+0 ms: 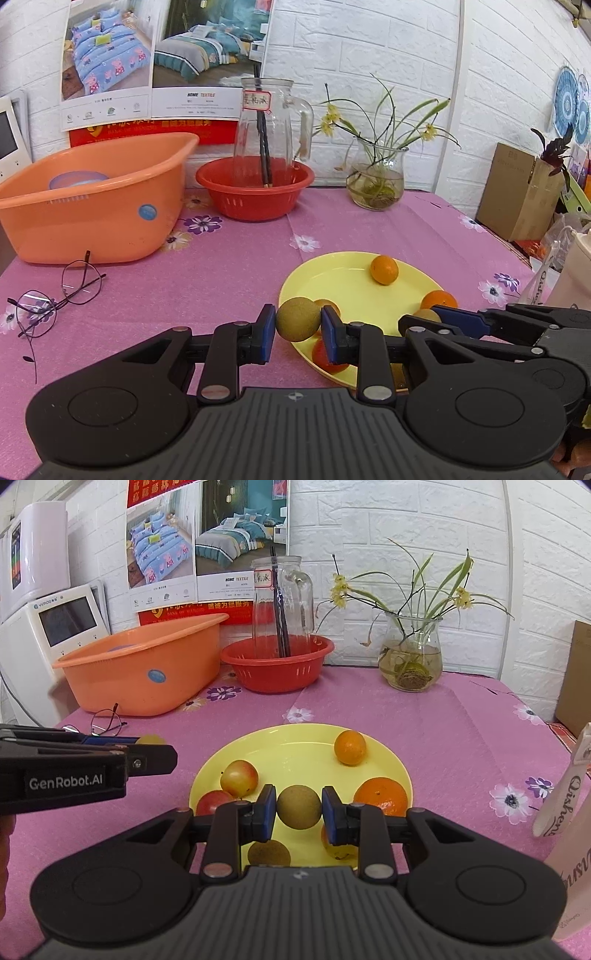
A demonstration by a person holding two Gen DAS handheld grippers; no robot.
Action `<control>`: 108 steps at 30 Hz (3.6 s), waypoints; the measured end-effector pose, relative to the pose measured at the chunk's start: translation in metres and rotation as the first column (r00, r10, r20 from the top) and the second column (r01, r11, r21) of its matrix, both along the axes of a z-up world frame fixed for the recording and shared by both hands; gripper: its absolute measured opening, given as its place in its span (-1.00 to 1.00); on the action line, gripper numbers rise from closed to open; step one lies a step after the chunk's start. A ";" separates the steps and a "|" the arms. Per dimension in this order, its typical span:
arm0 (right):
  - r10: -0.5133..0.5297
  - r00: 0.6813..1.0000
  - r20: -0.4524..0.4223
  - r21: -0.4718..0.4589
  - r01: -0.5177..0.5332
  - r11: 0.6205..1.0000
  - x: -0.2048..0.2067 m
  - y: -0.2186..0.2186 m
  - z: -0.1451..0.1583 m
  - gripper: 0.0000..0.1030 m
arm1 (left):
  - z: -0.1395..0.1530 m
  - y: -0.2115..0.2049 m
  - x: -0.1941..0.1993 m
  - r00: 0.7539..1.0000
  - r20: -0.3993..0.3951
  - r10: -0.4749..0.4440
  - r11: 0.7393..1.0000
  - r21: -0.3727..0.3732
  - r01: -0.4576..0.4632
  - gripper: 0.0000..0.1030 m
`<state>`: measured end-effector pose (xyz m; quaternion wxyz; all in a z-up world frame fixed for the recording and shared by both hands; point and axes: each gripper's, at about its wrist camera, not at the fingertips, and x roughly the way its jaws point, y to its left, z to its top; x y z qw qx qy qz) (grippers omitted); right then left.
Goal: Organize fruits
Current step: 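Carry both round fruits over the yellow plate and open both tools, then move both tools back toward the remaining fruits, then grasp a brown round fruit with the left tool while the right tool grasps a green lime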
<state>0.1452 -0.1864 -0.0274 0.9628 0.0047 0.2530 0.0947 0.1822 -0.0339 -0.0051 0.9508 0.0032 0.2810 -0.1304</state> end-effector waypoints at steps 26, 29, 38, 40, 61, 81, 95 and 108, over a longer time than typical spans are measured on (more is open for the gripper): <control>-0.136 0.991 0.019 0.071 0.134 0.988 -0.043 -0.049 0.019 0.24 | -0.035 -0.061 0.029 0.984 -0.127 -0.126 0.992 -0.004 0.127 -0.51; -0.128 0.992 0.019 0.069 0.127 0.990 -0.044 -0.046 0.019 0.24 | -0.030 -0.056 0.025 0.987 -0.106 -0.120 0.993 -0.006 0.121 -0.47; -0.112 0.993 0.025 0.065 0.110 0.992 -0.058 -0.045 0.025 0.24 | 0.003 -0.022 -0.003 0.999 -0.008 -0.047 0.998 -0.038 0.047 -0.36; -0.113 0.993 0.028 0.062 0.111 0.992 -0.063 -0.046 0.027 0.24 | 0.007 -0.009 -0.012 1.000 -0.001 -0.025 0.998 -0.049 0.025 -0.36; -0.087 0.996 0.011 0.019 0.086 0.996 -0.119 -0.036 0.028 0.24 | -0.041 0.023 -0.062 0.992 -0.123 -0.030 0.999 0.021 0.033 -0.35; 0.306 0.947 -0.095 0.065 -0.301 0.951 -0.119 0.053 0.002 0.24 | -0.024 0.055 -0.080 0.996 -0.042 0.076 0.997 0.000 -0.076 -0.55; 0.089 0.983 -0.157 0.015 -0.088 0.996 -0.089 0.075 -0.018 0.23 | -0.031 0.065 -0.078 0.994 -0.056 0.093 0.995 -0.043 -0.095 -0.55; 0.041 0.991 -0.131 -0.039 -0.046 0.998 -0.077 0.091 -0.024 0.23 | -0.034 0.067 -0.076 0.993 -0.072 0.090 0.994 -0.058 -0.095 -0.55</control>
